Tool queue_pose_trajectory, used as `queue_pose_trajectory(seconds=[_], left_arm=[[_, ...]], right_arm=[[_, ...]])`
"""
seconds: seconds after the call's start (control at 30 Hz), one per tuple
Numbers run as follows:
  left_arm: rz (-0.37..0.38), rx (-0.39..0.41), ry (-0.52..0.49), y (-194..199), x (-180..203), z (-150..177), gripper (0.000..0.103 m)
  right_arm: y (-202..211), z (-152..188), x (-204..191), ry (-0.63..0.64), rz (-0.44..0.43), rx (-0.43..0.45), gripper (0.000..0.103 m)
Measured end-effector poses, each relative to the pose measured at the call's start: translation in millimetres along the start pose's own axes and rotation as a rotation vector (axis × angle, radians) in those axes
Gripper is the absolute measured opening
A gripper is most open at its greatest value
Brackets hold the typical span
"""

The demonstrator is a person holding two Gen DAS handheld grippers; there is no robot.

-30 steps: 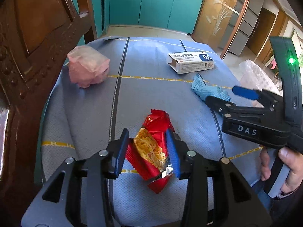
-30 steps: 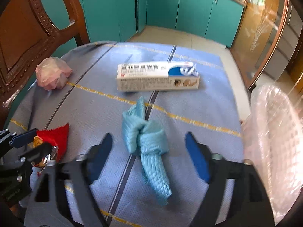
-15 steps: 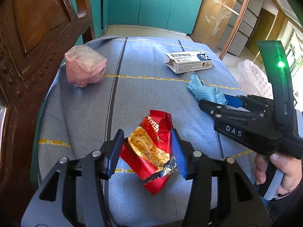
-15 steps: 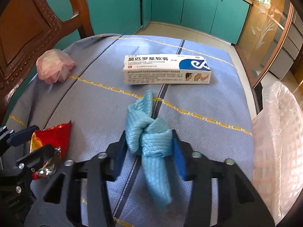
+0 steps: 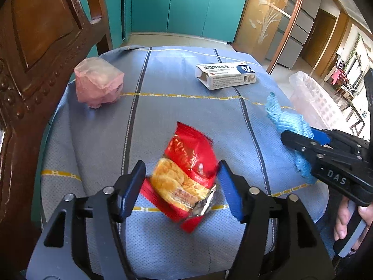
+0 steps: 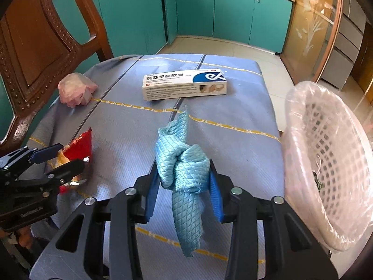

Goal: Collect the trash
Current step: 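Grasp the red snack wrapper with the left tool while the right tool holds the cloth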

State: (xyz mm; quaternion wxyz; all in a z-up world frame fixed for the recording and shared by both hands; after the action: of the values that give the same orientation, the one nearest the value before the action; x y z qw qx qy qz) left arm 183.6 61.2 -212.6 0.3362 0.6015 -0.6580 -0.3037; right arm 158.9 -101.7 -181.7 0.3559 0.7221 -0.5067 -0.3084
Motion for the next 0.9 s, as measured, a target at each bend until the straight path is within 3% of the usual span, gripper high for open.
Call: queue_pose_trajectory(seconds=[0.27,0.63,0.9], left_arm=[[-0.007,0.013,-0.004,6.0,2.1,0.9,0.082],[-0.002,0.0,-0.001,3.7,4.4,3.3,0.089],[-0.027,-0.004,0.011,-1.3,0.9,4.6,0.088]], right_arm=[[6.8,9.4,-7.2,0.016,-0.015,0.002,0.039],[3.7,19.0,-9.9,0.017,-0.021,-0.008,0.04],[-0.1,22.5,-9.2,0.011,-0.016,-0.013,0.04]])
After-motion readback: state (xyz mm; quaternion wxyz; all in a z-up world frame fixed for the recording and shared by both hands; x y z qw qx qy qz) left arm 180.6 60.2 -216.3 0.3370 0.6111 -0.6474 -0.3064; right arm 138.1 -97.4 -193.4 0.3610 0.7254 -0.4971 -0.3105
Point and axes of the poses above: each gripper's, at about its wrist camera, not at the fingertips, and y roughly against the way its jaws point, x to its right, z to its underside, the point moved 7 cm from there along -y, roughly the way its jaws point, and after that the axes turned 3 degrees about -z, right-handed, at the moved point
